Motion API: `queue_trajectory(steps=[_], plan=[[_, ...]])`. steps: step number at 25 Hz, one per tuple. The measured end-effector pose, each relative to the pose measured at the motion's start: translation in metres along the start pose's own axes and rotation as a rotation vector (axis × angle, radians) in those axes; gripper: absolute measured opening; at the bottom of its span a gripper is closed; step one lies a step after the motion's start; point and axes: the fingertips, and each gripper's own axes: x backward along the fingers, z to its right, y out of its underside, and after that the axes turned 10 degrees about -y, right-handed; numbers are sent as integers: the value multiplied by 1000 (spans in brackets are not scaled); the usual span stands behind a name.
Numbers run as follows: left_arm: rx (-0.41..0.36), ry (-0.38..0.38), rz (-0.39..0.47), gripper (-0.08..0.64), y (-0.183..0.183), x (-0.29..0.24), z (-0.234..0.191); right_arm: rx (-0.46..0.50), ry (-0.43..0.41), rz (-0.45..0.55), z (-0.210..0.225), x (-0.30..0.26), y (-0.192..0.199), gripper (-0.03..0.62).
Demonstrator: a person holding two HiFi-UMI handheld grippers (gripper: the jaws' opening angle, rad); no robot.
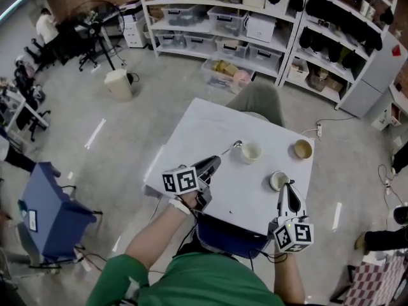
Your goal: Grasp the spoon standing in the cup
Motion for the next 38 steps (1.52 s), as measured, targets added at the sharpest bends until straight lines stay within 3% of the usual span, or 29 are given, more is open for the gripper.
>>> queue_trajectory(steps=[8, 15, 38], plan=[[-104, 30, 118, 60, -16, 57, 24, 31, -41, 18, -22, -3, -7, 21], [-181, 54, 197, 60, -45, 83, 73, 51, -78, 63, -19, -3, -54, 21], [-216, 40, 286, 60, -56, 132, 85, 51, -152, 90, -41, -13, -63, 21]])
